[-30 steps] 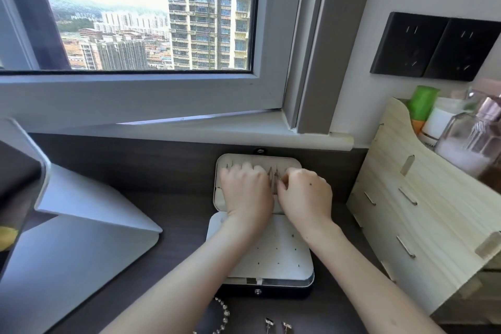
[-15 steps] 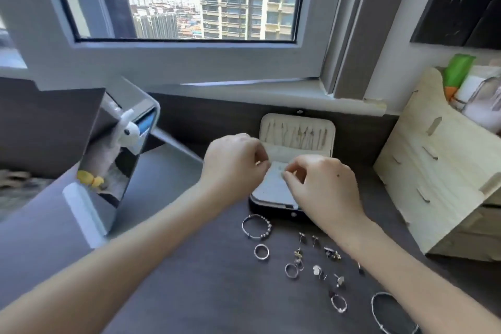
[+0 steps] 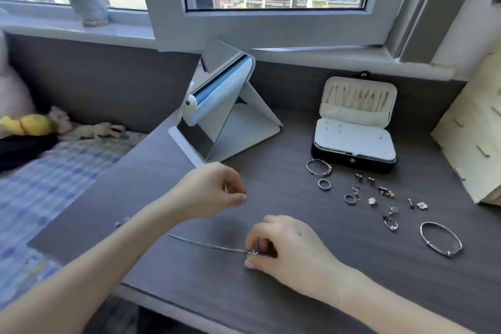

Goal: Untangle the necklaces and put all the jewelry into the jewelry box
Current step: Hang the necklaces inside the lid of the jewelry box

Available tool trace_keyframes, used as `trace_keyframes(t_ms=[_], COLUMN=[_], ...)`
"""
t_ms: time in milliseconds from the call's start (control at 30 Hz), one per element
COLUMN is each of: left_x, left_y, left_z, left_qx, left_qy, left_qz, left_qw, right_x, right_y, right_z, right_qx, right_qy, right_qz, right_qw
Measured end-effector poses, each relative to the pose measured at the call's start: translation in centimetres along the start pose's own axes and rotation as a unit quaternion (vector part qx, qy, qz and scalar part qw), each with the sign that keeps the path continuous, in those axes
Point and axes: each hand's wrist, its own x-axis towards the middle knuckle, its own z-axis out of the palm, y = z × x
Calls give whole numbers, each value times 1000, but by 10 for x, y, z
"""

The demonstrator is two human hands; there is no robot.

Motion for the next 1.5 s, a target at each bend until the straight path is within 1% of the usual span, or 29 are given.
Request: trace_keyframes(t_ms=[67,133,200,267,367,433,533,733,800,900,1000,1100,1167,1200,1233,1267,1333,1367,1400,1433,1467,1500], left_x=[-9,-16,-21,-23,-25,-25,-22,-15,-13,-10,-7,-3,-1,0,1,2,7,9,11,12,14,15], left_y=[-4,-4,-3,-2,7,15,29,52,58,67,71,64,55,52,48,46,42,40,39,38,37,37], left_z=[3,4,6,7,11,14,18,26,29,33,40,53,60,61,61,59,55,52,48,45,41,37], left_qx=[-41,-79,-153,-239,-329,-380,-433,-457,-470,-499,-488,-433,-438,-461,-506,-570,-703,-754,-792,-822,-844,-857], left_qy=[-45,-82,-118,-153,-183,-177,-159,-103,-73,-22,10,20,17,13,7,-1,-13,-16,-21,-24,-24,-22], left_qz=[16,32,31,32,58,75,91,123,118,89,47,28,8,-9,-31,-57,-114,-135,-147,-147,-141,-136], left_qw=[998,993,981,958,925,905,883,875,872,862,872,901,899,887,862,820,701,643,592,549,516,497], right_x=[-2,-5,-7,-8,-12,-16,-19,-26,-28,-31,-35,-41,-47,-50,-54,-59,-68,-73,-78,-82,-87,-91], right_y=[-4,-6,-7,-6,-6,-6,-5,-3,-3,-4,-4,-5,-5,-5,-4,-1,5,9,14,19,26,32], right_z=[0,-3,-12,-28,-58,-76,-96,-119,-123,-129,-138,-151,-162,-167,-172,-176,-180,-179,-177,-173,-167,-158], right_qx=[-4,27,115,210,296,339,356,372,369,382,415,473,496,499,495,486,466,460,452,436,405,365], right_qy=[-8,-3,22,39,19,10,8,-15,-16,-11,-1,27,53,68,83,97,110,105,99,98,100,107], right_qz=[-5,2,32,54,73,88,102,114,109,101,82,39,9,-5,-15,-24,-33,-31,-22,2,35,79], right_qw=[1000,1000,993,975,952,937,929,921,923,919,906,880,867,864,865,868,877,881,886,894,908,922])
